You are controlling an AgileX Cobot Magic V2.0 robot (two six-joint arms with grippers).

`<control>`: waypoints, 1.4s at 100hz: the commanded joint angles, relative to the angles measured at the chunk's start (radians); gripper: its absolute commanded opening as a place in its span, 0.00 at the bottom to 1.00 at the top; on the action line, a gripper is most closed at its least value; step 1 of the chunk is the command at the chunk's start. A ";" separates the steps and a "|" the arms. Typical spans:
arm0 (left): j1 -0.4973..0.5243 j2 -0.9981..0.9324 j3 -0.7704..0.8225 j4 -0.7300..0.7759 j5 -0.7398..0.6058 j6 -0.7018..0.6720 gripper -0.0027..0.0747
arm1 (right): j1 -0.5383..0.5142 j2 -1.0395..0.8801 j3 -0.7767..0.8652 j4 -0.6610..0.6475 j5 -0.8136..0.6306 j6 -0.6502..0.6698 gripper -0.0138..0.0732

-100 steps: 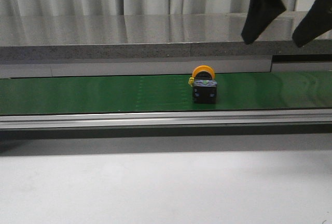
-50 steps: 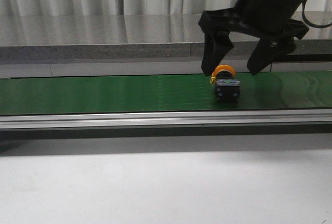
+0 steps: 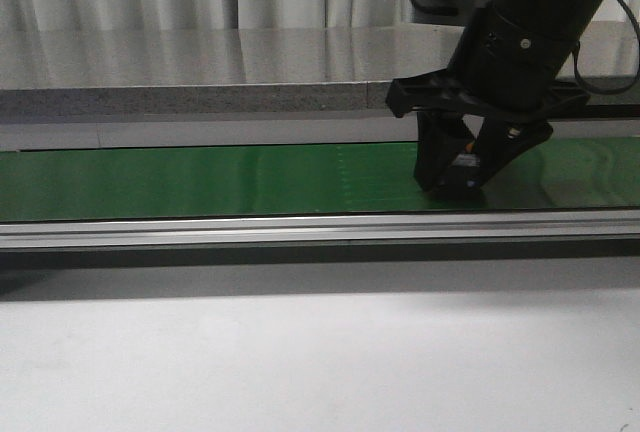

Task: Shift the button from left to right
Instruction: 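Lower the right gripper over the button and grasp it, then lift the button with the right gripper and lower it into the green bin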

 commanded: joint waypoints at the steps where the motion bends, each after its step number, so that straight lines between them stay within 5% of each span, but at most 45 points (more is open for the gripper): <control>1: -0.006 0.007 -0.029 -0.010 -0.081 0.001 0.01 | -0.021 -0.068 -0.041 0.000 0.001 -0.002 0.45; 79: -0.006 0.007 -0.029 -0.010 -0.081 0.001 0.01 | -0.650 -0.191 -0.088 -0.187 0.066 -0.056 0.45; 140: -0.006 0.007 -0.029 -0.010 -0.081 0.001 0.01 | -0.727 0.010 -0.088 -0.219 0.009 -0.059 0.45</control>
